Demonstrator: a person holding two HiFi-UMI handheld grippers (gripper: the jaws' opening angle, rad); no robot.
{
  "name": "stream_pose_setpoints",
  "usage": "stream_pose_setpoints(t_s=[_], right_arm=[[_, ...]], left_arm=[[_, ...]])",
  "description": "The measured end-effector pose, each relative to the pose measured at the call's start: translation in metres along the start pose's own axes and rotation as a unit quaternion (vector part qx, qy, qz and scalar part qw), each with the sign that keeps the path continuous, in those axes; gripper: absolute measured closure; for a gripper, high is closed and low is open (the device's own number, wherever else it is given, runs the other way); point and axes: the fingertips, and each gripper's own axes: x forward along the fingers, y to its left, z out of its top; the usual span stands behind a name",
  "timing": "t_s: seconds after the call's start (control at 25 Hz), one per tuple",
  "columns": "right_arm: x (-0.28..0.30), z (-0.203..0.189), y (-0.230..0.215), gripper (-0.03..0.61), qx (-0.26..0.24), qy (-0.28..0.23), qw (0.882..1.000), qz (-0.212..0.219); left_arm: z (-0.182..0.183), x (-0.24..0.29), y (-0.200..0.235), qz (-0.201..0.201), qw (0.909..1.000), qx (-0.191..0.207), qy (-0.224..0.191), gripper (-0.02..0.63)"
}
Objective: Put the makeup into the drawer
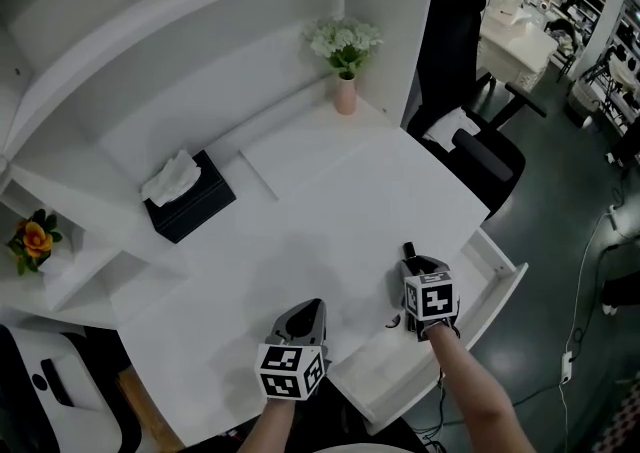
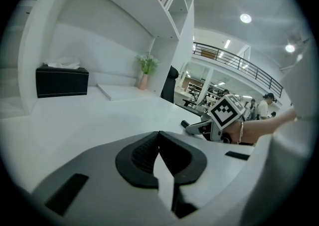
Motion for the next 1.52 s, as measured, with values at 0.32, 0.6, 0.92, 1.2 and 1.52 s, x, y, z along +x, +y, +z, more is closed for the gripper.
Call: stream_pose_setpoints(t_s=[0.32,0.6,0.92,1.2,1.52], right_arm=[[-0.002,0.001,0.002,0.477,-0.001,-0.004,1.0,-0.006],[-0.043,-0.004,0.016,0.478,0.003,-0.037,0.999,-0.006],[-0.095,-0.062,0.039,0.477,0.048,-0.04,0.998,-0.008],[-0.112,-0.118,0.069,0.477,0.075,-0.013,0.997,-0.003],[-0.096,-0.158,0.109,0.477,0.036,0.038,0.998,0.026]], left_arm=[[-0.003,-0.012,0.0,0.002,1.0,0.0,-0.002,0.611],[-0.007,-0.025,-0.005,-0.008,0.9999,0.012,-0.003,0.612],[-0.013,-0.04,-0.017,-0.028,0.9992,0.029,-0.004,0.612],[-0.022,-0.053,-0.028,-0.046,0.9982,0.039,-0.002,0.612],[-0.031,-0.069,-0.021,-0.043,0.9984,0.036,-0.003,0.612]])
